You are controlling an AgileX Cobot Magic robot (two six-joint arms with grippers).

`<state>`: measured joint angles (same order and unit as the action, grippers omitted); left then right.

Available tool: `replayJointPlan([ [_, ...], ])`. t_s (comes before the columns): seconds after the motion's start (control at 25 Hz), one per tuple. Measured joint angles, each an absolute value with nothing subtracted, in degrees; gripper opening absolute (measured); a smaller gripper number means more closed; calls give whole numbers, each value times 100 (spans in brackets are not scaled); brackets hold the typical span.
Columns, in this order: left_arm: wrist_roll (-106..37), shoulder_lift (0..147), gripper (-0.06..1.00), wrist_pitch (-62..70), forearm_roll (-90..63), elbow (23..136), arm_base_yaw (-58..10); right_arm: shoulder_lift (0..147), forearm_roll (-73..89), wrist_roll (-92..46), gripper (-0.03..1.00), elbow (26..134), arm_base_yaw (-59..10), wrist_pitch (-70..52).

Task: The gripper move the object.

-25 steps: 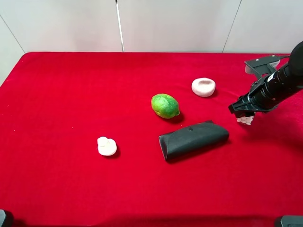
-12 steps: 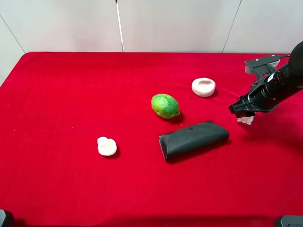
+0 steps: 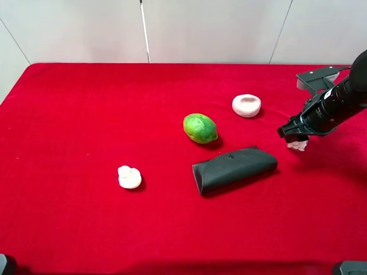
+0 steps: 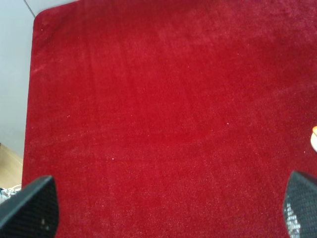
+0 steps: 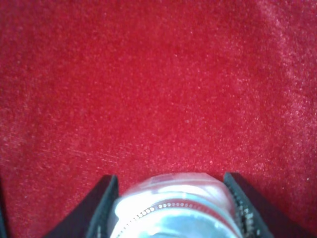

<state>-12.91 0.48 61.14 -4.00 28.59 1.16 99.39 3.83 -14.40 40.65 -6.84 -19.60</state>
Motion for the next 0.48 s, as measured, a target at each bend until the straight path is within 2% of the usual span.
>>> replayJointPlan([
  [0.32, -1291, 48, 88, 6114, -400, 2859, 116, 9939, 416, -1440, 65, 4065, -684, -1954],
  [0.48, -1291, 48, 88, 6114, -400, 2859, 116, 9939, 449, -1424, 69, 4065, -684, -1954],
])
